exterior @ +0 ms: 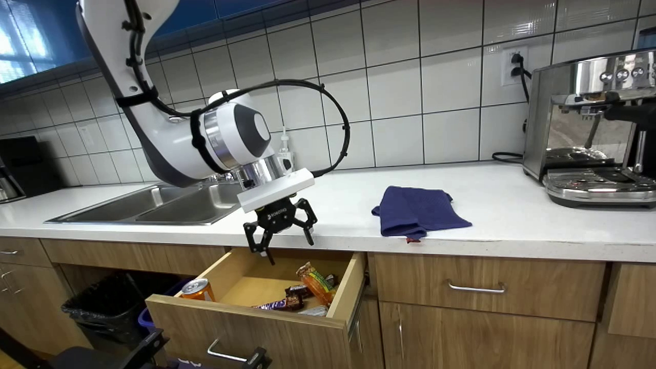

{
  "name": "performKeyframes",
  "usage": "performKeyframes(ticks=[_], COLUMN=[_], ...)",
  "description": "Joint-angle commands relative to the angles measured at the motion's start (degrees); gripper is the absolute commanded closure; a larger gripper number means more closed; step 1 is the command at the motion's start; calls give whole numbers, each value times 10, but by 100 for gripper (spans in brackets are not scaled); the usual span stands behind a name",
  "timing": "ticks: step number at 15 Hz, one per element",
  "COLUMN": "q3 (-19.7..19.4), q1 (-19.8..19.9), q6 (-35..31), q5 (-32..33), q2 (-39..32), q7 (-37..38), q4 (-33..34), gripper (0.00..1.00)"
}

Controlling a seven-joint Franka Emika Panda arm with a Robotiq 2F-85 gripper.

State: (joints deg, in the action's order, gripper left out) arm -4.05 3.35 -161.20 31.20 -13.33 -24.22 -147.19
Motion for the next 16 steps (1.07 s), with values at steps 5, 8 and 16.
performKeyframes(ticks=[5, 8, 16], q3=[-14, -5, 12], q1=[-31, -31, -39], q6=[62, 101, 186], q5=[-14, -43, -121], q2=[54, 70, 96], q7=[153, 170, 224], q4=[-29, -40, -59], gripper=[0, 0, 0])
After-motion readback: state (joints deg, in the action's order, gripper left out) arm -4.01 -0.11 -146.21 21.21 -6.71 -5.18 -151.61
